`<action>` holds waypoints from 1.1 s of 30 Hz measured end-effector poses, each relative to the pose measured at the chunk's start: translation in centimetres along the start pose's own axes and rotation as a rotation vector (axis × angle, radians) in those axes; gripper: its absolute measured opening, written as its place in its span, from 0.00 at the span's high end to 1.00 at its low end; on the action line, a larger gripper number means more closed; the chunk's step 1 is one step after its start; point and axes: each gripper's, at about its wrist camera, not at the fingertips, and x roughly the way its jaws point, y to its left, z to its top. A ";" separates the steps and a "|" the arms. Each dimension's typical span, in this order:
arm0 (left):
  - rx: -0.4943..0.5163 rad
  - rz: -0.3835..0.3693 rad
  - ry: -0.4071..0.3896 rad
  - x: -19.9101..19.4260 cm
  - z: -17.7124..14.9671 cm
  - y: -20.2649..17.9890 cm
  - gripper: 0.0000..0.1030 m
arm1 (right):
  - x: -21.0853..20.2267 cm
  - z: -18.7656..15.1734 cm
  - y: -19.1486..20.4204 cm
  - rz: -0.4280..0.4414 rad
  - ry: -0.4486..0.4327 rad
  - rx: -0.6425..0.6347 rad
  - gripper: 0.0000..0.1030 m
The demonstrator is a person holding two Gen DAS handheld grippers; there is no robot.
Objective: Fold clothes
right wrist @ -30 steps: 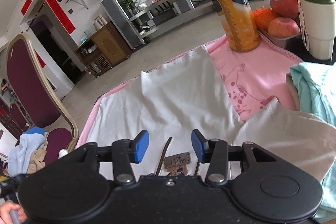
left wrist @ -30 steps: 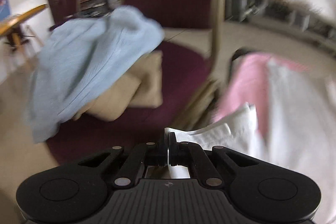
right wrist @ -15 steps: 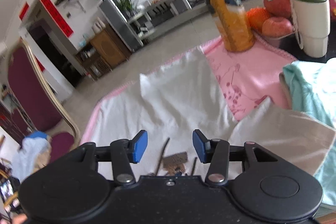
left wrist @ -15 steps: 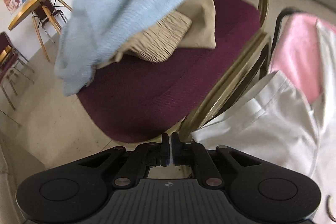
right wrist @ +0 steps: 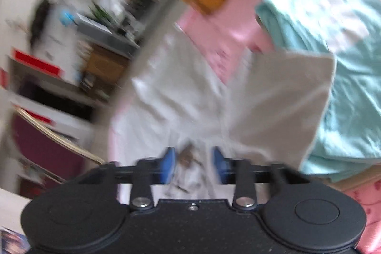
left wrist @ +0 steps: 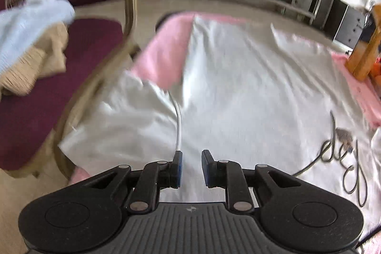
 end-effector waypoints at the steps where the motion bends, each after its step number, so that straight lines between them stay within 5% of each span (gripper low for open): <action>1: 0.001 0.009 0.007 0.2 -0.1 0.1 0.88 | 1.0 -0.1 0.1 -0.022 0.022 -0.011 0.82; 7: 0.019 0.089 0.033 0.5 -0.8 -0.1 0.84 | 4.4 -0.8 0.7 -0.104 0.098 -0.073 0.83; 9: 0.009 0.138 0.037 0.4 -1.0 0.2 0.78 | 4.0 -0.6 -0.1 -0.207 0.050 -0.065 0.83; 10: -0.008 0.136 0.042 0.3 -1.0 0.5 0.78 | 3.6 -0.5 -0.5 -0.262 0.016 -0.067 0.94; 14: -0.052 0.225 0.044 -0.3 -1.2 1.7 0.87 | 1.8 -0.1 -0.9 -0.428 -0.122 -0.121 0.94; 19: -0.109 0.142 -0.069 -4.2 -0.2 3.2 0.88 | -1.2 -0.2 0.2 -0.271 -0.189 -0.130 0.93; 25: -0.057 0.018 -0.224 -7.4 3.9 2.0 0.88 | -4.0 2.2 5.9 -0.057 -0.250 -0.230 0.87; 33: 0.074 0.015 -0.160 0.3 8.2 -2.9 0.88 | 1.7 6.6 8.6 -0.048 -0.239 -0.354 0.82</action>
